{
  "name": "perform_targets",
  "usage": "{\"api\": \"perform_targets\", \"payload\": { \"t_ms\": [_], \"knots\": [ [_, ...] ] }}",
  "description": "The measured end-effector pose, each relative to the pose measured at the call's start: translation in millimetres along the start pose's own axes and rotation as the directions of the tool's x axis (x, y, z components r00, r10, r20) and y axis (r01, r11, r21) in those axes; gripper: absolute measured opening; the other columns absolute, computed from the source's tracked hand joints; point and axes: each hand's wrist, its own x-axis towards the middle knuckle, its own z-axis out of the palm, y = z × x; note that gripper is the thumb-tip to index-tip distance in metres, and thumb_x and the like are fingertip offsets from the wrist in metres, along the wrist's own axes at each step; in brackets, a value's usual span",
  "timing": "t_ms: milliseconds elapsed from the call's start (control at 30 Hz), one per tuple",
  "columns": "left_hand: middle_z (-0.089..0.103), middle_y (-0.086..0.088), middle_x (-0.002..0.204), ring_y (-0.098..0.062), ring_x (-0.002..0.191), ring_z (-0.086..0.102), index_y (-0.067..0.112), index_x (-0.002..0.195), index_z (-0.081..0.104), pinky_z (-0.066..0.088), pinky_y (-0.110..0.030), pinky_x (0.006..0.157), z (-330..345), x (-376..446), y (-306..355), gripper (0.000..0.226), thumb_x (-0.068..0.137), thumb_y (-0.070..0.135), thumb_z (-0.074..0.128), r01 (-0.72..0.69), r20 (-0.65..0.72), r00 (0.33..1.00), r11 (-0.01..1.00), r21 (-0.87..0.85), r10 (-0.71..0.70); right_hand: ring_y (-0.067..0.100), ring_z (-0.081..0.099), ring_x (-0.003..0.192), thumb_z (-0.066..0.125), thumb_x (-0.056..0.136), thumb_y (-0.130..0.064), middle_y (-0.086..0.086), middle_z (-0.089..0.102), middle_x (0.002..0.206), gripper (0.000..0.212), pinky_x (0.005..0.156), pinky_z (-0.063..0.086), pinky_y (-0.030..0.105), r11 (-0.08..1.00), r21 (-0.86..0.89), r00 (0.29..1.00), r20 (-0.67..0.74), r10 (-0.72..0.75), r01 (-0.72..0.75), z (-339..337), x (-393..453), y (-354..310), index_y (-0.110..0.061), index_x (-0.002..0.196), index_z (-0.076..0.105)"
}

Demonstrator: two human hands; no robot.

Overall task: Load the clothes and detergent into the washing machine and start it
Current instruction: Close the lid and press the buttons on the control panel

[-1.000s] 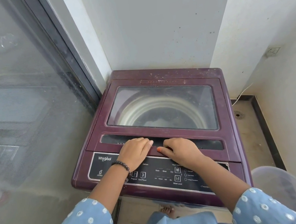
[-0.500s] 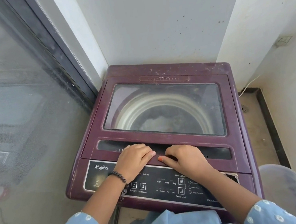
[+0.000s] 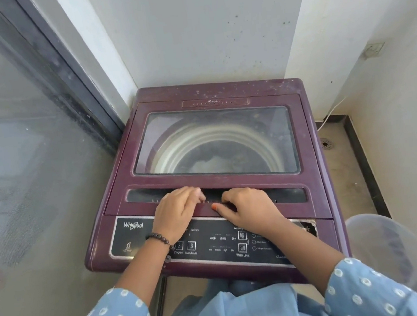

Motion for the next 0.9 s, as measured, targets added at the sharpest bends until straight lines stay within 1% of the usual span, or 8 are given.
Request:
{"api": "perform_targets", "payload": {
  "t_ms": [67, 133, 233, 333, 467, 567, 733, 900],
  "knots": [
    [0.071, 0.014, 0.084, -0.001, 0.084, 0.066, 0.027, 0.088, 0.071, 0.051, -0.025, 0.081, 0, -3, 5, 0.054, 0.098, 0.050, 0.023, 0.093, -0.026, 0.994, 0.962, -0.255, -0.103, 0.021, 0.058, 0.069, 0.046, 0.096, -0.054, -0.006, 0.055, 0.071, 0.042, 0.056, 0.032, 0.031, 1.000, -0.016, 1.000, -0.012, 0.001, -0.001, 0, 0, 1, -0.019, 0.076, 0.054],
    [0.075, 0.003, 0.087, -0.009, 0.088, 0.069, 0.020, 0.089, 0.073, 0.049, -0.020, 0.083, -4, -7, 6, 0.064, 0.097, 0.053, 0.018, 0.186, -0.007, 0.974, 0.818, -0.545, -0.227, 0.022, 0.062, 0.076, 0.045, 0.097, -0.054, -0.003, 0.062, 0.077, 0.041, 0.057, 0.034, 0.031, 1.000, -0.027, 1.000, -0.024, 0.008, -0.008, 3, -2, 0, -0.018, 0.080, 0.059],
    [0.076, -0.009, 0.090, -0.024, 0.094, 0.070, 0.012, 0.089, 0.073, 0.049, -0.032, 0.090, -15, -19, -1, 0.074, 0.098, 0.052, 0.012, 0.225, 0.004, 0.940, 0.608, -0.761, -0.343, 0.022, 0.063, 0.081, 0.047, 0.097, -0.051, -0.002, 0.066, 0.083, 0.038, 0.061, 0.042, 0.033, 0.999, -0.023, 0.998, -0.054, 0.025, -0.026, 7, -5, 0, -0.019, 0.084, 0.062],
    [0.076, -0.012, 0.090, -0.027, 0.094, 0.070, 0.009, 0.087, 0.074, 0.049, -0.038, 0.091, -23, -38, -10, 0.076, 0.099, 0.047, 0.009, 0.226, 0.018, 0.941, 0.588, -0.777, -0.338, 0.021, 0.063, 0.082, 0.049, 0.097, -0.049, -0.004, 0.066, 0.084, 0.034, 0.063, 0.045, 0.032, 0.998, 0.003, 0.995, -0.077, 0.058, -0.058, 9, -7, -3, -0.021, 0.086, 0.064],
    [0.076, -0.014, 0.084, -0.027, 0.088, 0.071, 0.004, 0.081, 0.074, 0.051, -0.032, 0.085, -29, -50, -15, 0.078, 0.100, 0.041, 0.008, 0.216, 0.034, 0.948, 0.559, -0.800, -0.317, 0.023, 0.064, 0.085, 0.055, 0.094, -0.045, -0.002, 0.067, 0.089, 0.029, 0.066, 0.043, 0.030, 0.996, 0.041, 0.989, -0.119, 0.090, -0.085, 15, -6, -12, -0.020, 0.095, 0.070],
    [0.076, -0.011, 0.083, -0.024, 0.088, 0.071, 0.005, 0.079, 0.075, 0.051, -0.027, 0.085, -32, -54, -20, 0.079, 0.101, 0.039, 0.007, 0.222, 0.062, 0.957, 0.581, -0.783, -0.282, 0.024, 0.062, 0.098, 0.052, 0.088, -0.059, -0.002, 0.067, 0.103, 0.046, 0.082, 0.045, 0.037, 0.992, -0.025, 0.989, -0.090, 0.119, -0.122, 19, -7, -29, -0.022, 0.112, 0.067],
    [0.076, -0.012, 0.087, -0.024, 0.091, 0.071, 0.002, 0.084, 0.075, 0.051, -0.027, 0.088, -33, -55, -25, 0.081, 0.100, 0.048, 0.010, 0.204, 0.096, 0.973, 0.596, -0.776, -0.208, 0.022, 0.045, 0.123, 0.051, 0.078, -0.077, -0.003, 0.049, 0.132, 0.081, 0.111, 0.023, 0.050, 0.974, -0.137, 0.982, 0.040, 0.185, -0.178, 30, -6, -68, -0.026, 0.140, 0.042],
    [0.077, -0.009, 0.092, -0.017, 0.096, 0.071, -0.002, 0.091, 0.075, 0.049, -0.022, 0.090, -34, -57, -31, 0.077, 0.103, 0.038, 0.010, 0.175, 0.104, 0.983, 0.625, -0.761, -0.148, 0.023, 0.034, 0.134, 0.052, 0.072, -0.082, -0.002, 0.038, 0.140, 0.099, 0.115, 0.009, 0.060, 0.970, -0.164, 0.969, 0.144, 0.203, -0.179, 36, 6, -93, -0.025, 0.148, 0.027]
  ]
}}
